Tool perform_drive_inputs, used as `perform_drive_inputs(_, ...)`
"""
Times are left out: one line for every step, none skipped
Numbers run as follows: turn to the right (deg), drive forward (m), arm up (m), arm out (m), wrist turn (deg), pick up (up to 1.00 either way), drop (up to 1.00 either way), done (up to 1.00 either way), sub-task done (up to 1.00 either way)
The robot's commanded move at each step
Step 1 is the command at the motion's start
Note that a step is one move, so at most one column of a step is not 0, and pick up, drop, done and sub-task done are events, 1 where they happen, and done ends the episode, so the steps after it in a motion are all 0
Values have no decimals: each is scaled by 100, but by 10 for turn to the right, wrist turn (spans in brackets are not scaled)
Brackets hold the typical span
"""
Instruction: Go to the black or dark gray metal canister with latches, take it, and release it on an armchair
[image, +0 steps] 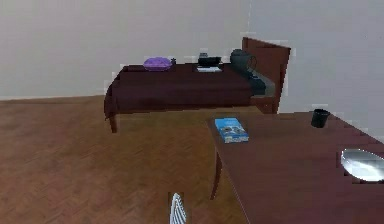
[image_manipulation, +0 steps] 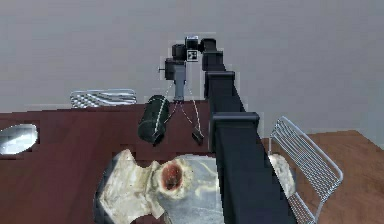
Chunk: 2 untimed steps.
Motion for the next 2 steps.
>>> perform_drive_inputs(0, 0, 0, 0, 450, 0, 0, 0, 0)
perform_drive_inputs(0, 0, 0, 0, 450, 0, 0, 0, 0)
